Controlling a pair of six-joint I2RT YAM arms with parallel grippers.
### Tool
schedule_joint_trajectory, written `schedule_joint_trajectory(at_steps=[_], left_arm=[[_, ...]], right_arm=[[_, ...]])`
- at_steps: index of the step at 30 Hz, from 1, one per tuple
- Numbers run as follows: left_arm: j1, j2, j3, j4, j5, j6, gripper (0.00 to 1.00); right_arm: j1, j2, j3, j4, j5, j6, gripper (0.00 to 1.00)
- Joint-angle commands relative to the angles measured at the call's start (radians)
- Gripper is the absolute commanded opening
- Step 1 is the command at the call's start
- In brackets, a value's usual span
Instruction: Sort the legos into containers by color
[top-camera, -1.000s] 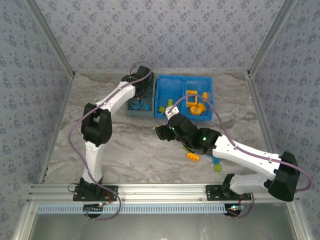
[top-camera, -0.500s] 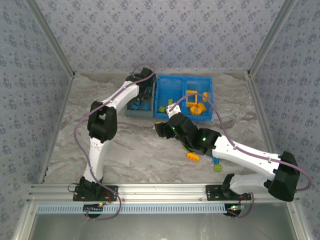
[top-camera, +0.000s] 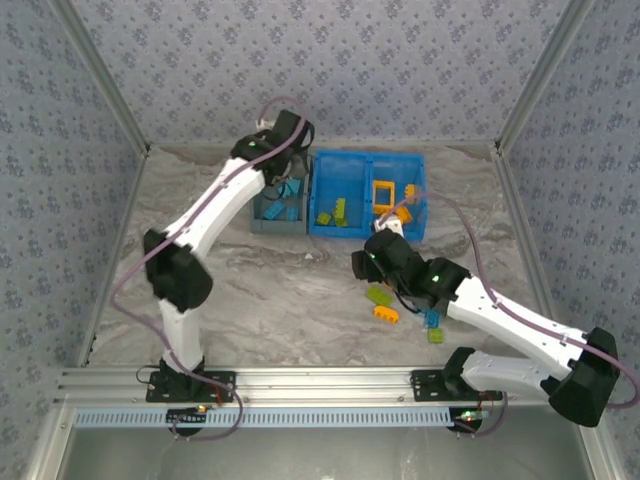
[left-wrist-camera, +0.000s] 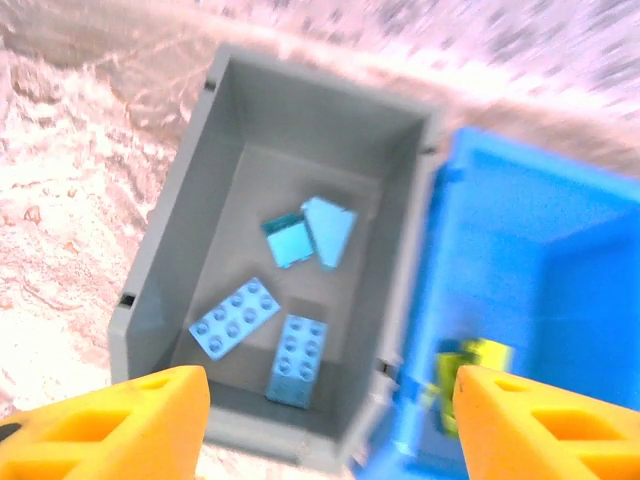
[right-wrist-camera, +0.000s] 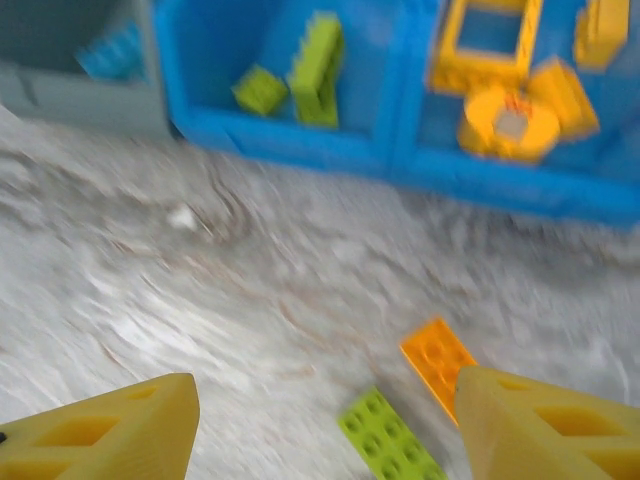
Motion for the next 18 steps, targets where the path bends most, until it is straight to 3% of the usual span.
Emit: schedule_joint_trajectory(at_steps=[1, 8, 12, 18], left_arm=[[-0.047, -0.217, -0.123, 0.03, 0.054, -0.012, 0.68], [-0.17, -0.648, -0.627, 0.321, 0.378, 0.045, 0.67], [-0.245, -0.788, -0.822, 0.337, 0.428, -0.009, 0.66], [-0.348, -0.941, -1.053, 0.385, 0.394, -0.118, 0.66]], right_arm=[[-0.029, 0.023, -0.042, -0.138, -0.129, 0.025, 0.73], [-0.131, 0.164, -0.048, -0.114, -0.293, -0.074, 0.74], [-0.145, 0.278, -0.002, -0.117, -0.319, -0.12, 0.71], [-0.145, 0.403, 0.038, -0.098, -0.323, -0.158, 0.63]])
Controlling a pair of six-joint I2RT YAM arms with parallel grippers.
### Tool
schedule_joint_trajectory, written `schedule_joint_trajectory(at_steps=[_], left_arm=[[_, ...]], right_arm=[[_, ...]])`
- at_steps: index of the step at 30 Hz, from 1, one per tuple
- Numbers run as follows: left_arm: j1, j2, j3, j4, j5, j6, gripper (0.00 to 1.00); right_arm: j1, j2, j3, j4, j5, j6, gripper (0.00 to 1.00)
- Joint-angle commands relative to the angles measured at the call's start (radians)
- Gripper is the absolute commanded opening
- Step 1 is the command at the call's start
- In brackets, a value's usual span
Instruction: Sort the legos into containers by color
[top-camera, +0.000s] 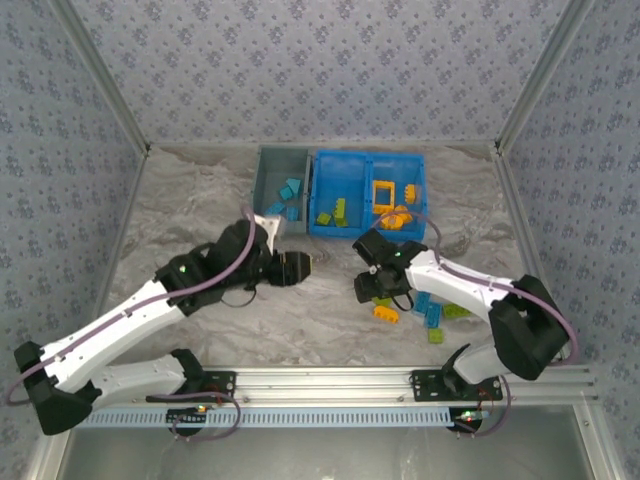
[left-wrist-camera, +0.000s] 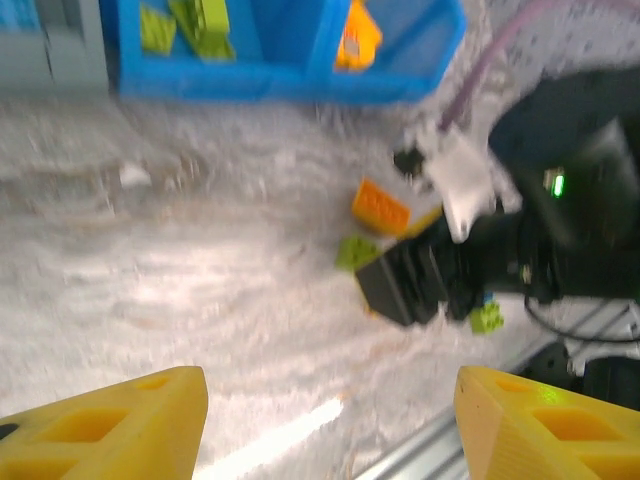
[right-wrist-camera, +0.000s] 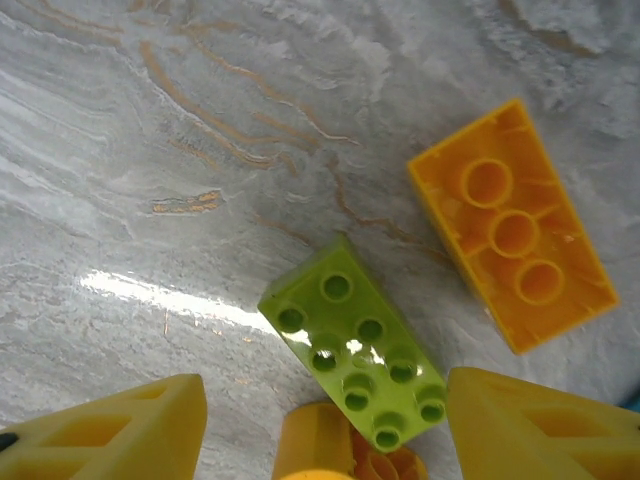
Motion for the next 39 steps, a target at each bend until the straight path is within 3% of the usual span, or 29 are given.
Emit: schedule_joint_trajectory(at_steps=[1, 8, 21, 32, 39], left_arm=[[-0.024, -0.081, -0.055, 0.066, 0.001, -0.082, 0.66], [-0.028, -0.106, -0.053, 0.046, -0.016, -0.081, 0.66], [-0.039, -0.079, -0.043, 0.066, -0.007, -0.08, 0.66], [-0.052, -0.072, -0.051, 0.082, -0.025, -0.088, 0.65], [-0.06, -0.066, -0.053, 0.083, -0.061, -0.093, 0.65]], right_arm=[[0.001, 0.045, 0.042, -0.008, -0.017, -0.041, 0.62], [0.002, 0.13, 0.042, 0.012, -0.004, -0.068, 0.58], [0.049, 0.181, 0.061, -0.056, 0.135, -0.106, 0.58], [0.054, 0.224, 0.092, -0.015, 0.156, -0.114, 0.35], [0.06, 0.152, 0.29, -0.041, 0.229, -0.121, 0.3]])
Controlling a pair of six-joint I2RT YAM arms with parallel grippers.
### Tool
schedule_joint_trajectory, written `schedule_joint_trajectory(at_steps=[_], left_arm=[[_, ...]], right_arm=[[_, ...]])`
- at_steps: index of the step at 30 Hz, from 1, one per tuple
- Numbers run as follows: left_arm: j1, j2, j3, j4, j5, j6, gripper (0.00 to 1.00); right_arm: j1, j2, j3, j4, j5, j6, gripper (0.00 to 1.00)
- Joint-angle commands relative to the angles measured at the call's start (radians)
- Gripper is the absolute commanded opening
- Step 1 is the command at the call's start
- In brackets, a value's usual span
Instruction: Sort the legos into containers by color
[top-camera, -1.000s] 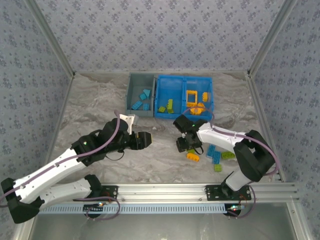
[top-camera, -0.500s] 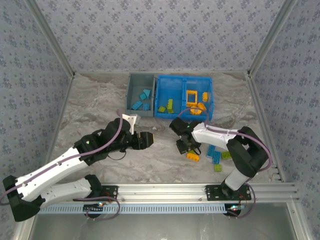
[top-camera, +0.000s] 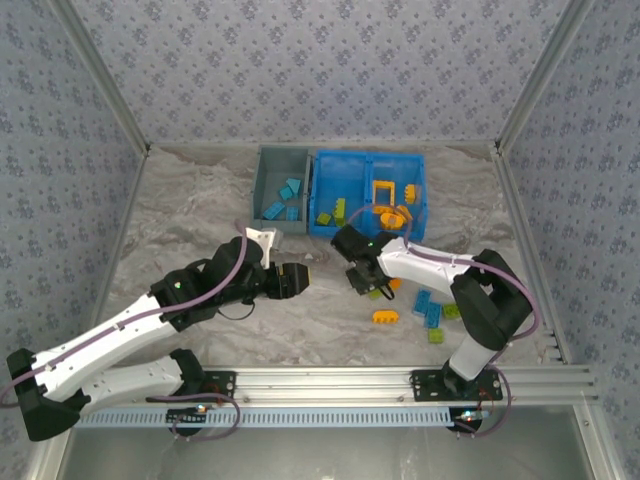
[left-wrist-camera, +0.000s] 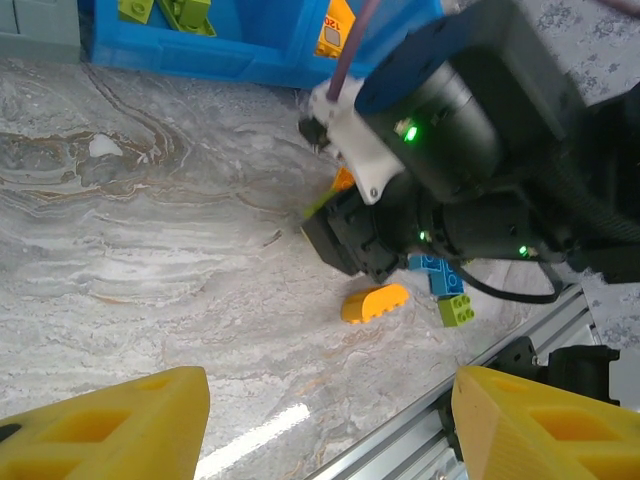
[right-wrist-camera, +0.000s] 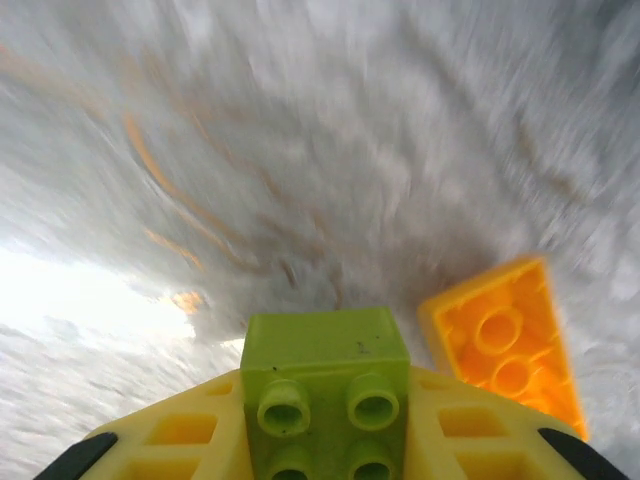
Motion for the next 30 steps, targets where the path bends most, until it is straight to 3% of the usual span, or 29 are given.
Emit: schedule_joint_trajectory(at_steps=[1, 9, 20, 26, 30], left_arm=[[-0.01, 0.005, 0.023, 0.014, -0.047, -0.013, 0.64], [-0.019, 0.001, 0.023, 0.012, -0.107, -0.031, 0.63], [-0.022, 0.003, 0.02, -0.008, -0.108, -0.037, 0.63], [-0.021, 0.003, 0.01, -0.001, -0.103, -0.042, 0.63], [-0.022, -0.002, 0.002, 0.007, -0.099, -0.046, 0.63]], right_arm=[[0.002, -0.051, 0.152, -0.012, 0.06, -0.005, 0.3], [-0.104, 0.194, 0.542, 0.012, -0.022, 0.013, 0.28], [-0.253, 0.607, 1.008, -0.008, -0.243, 0.111, 0.27], [-0.26, 0.717, 1.119, -0.072, -0.244, 0.117, 0.27], [-0.256, 0.721, 1.13, -0.141, -0.135, 0.092, 0.27]])
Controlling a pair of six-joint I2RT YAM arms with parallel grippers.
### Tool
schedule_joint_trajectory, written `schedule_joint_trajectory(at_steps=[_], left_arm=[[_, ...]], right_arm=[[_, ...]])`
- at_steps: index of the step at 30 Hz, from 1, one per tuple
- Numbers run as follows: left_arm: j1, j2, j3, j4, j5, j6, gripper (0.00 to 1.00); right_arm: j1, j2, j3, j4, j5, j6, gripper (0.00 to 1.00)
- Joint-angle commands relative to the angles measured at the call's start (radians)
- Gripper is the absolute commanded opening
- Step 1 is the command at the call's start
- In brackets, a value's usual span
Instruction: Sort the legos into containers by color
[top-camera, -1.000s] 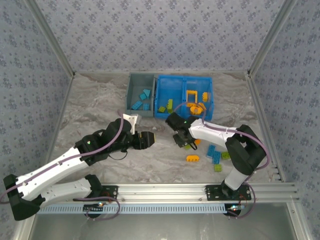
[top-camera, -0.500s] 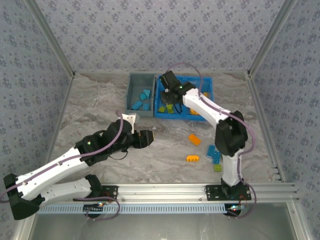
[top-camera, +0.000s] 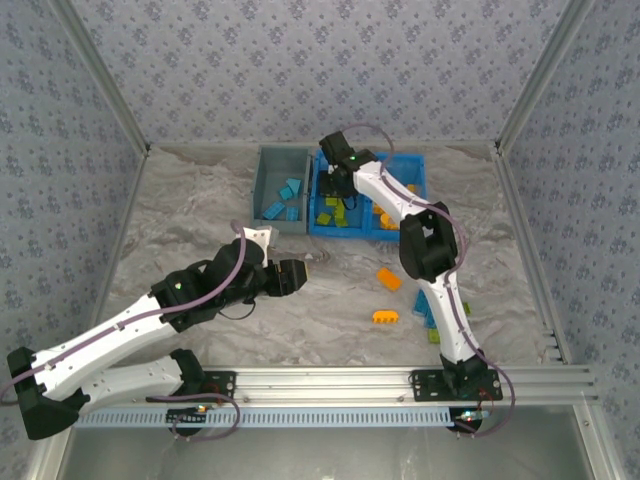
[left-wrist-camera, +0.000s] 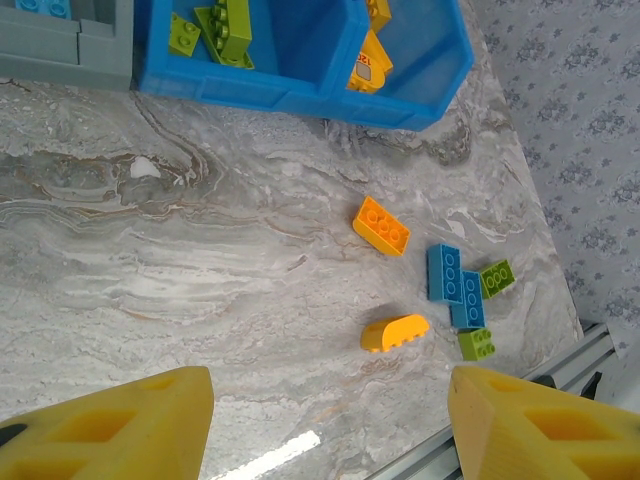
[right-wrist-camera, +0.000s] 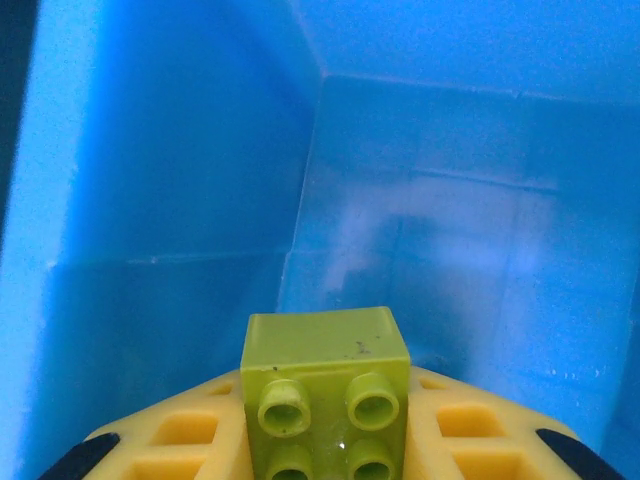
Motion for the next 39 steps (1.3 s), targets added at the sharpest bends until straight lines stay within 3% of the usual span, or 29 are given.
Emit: schedule_joint_trajectory(at_steps=[1, 7, 23, 27, 31, 39], left_arm=[[-0.006, -0.003, 0.002, 0.011, -0.003, -0.013, 0.63], [-0.007, -0.003, 0.004, 0.013, 0.003, -0.011, 0.63], [-0.006, 0.016, 0.02, 0.005, 0.013, -0.004, 0.63], [-0.006, 0.03, 0.029, 0.006, 0.025, 0.004, 0.63], [-0.007, 0.041, 0.022, 0.023, 0.039, 0.006, 0.63], [-0.01, 0.076, 0.041, 0.025, 0.044, 0.014, 0.63]], right_arm=[[0.003, 0.008, 0.048, -0.119, 0.109, -0.012, 0.27], [0.006, -0.021, 0.049, -0.2, 0.251, -0.055, 0.27], [-0.007, 0.141, 0.255, -0.229, 0.232, -0.072, 0.35], [-0.014, 0.149, 0.281, -0.241, 0.215, -0.074, 0.48], [0.003, 0.081, 0.26, -0.228, 0.225, -0.09, 0.59], [0.049, -0.208, 0.117, -0.149, 0.251, -0.116, 0.6]])
